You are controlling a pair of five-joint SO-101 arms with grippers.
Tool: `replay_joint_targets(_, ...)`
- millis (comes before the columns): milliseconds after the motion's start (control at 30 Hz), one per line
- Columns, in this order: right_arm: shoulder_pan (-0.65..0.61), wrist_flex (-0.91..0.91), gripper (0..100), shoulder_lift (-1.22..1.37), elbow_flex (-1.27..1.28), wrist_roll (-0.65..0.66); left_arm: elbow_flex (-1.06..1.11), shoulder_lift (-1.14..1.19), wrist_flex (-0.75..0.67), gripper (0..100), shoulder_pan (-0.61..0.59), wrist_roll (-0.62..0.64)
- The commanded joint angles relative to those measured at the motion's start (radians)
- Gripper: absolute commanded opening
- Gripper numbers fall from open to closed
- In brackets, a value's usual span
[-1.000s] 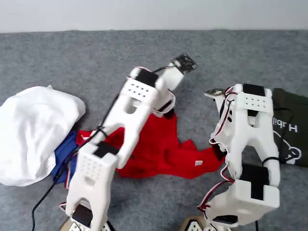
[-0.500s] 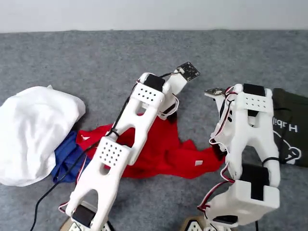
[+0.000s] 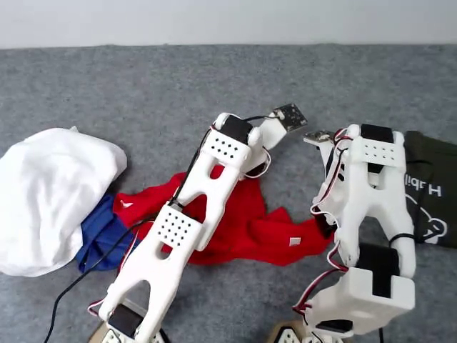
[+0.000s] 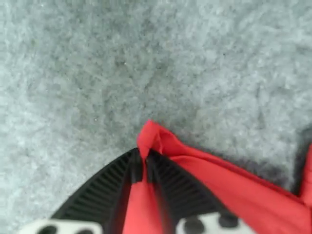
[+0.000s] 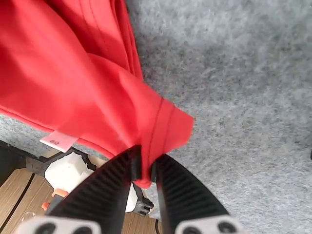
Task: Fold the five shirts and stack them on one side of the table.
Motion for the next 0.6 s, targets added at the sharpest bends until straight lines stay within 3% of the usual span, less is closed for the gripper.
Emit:
replay_joint_targets(0, 0.018, 0.042, 1.0, -0.065, -0.069, 0.008, -0.087, -0.135, 0.021, 1, -0.029, -0.014)
replay_joint_targets(333, 0.012, 0.056, 1.0, -0.213, -0.319, 0.008, -0.108, -0.517, 0.021, 1, -0.169, 0.097)
replay_joint_targets(567, 0.01, 0.053, 1.0, -0.309, -0.577, 0.008, -0.11, -0.784, 0.003, 1, -0.222, 0.092)
